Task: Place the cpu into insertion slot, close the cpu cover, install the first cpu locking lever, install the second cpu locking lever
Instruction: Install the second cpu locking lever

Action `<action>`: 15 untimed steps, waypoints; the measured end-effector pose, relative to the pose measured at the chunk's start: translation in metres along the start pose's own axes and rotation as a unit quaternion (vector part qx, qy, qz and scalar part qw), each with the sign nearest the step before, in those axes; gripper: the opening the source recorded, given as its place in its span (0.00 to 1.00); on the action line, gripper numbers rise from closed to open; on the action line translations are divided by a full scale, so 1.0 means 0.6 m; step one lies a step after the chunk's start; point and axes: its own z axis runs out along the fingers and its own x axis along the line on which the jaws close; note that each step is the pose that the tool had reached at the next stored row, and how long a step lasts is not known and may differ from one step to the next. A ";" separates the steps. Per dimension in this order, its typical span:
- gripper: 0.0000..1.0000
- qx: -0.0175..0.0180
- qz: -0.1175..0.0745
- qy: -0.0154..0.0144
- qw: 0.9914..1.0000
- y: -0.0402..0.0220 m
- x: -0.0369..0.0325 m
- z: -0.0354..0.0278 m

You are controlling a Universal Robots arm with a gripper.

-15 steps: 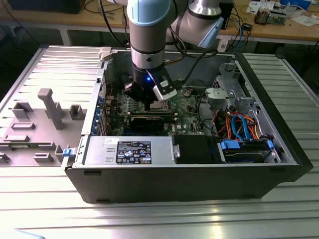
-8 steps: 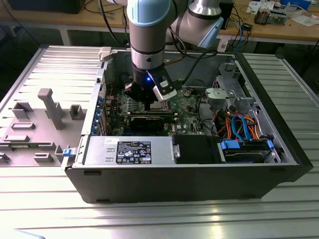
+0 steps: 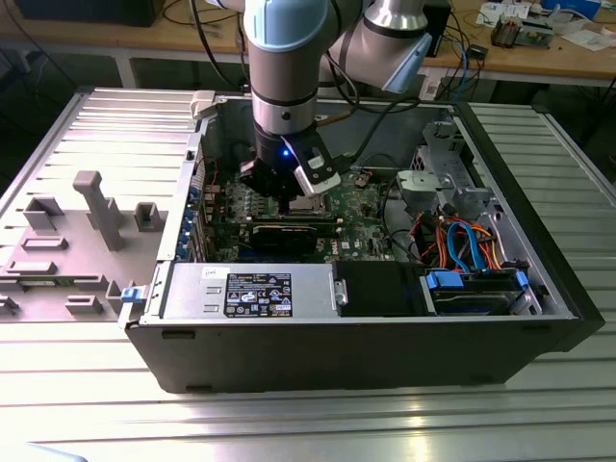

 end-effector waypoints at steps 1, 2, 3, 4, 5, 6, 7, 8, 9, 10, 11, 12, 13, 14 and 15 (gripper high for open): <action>0.11 0.000 0.000 0.000 1.000 0.000 0.002 0.000; 0.11 0.000 0.000 0.000 1.000 0.000 0.004 0.001; 0.11 0.000 0.000 0.001 1.000 0.000 0.008 0.002; 0.11 -0.001 0.000 0.004 1.000 0.000 0.011 0.002; 0.11 -0.001 -0.001 0.006 1.000 0.000 0.012 0.003; 0.11 -0.001 -0.001 0.007 1.000 0.000 0.013 0.003; 0.11 -0.001 -0.001 0.007 1.000 0.000 0.013 0.004; 0.11 -0.001 -0.001 0.007 1.000 0.000 0.014 0.005; 0.11 -0.002 -0.001 0.007 1.000 0.000 0.014 0.006; 0.11 -0.003 -0.001 0.007 1.000 0.000 0.015 0.008; 0.11 -0.003 -0.001 0.007 1.000 -0.001 0.016 0.012; 0.11 -0.003 -0.002 0.007 1.000 -0.001 0.016 0.017; 0.11 -0.005 -0.002 0.007 1.000 -0.002 0.017 0.019; 0.11 -0.010 -0.002 0.007 1.000 -0.003 0.017 0.021; 0.11 -0.011 -0.002 0.007 1.000 -0.005 0.017 0.025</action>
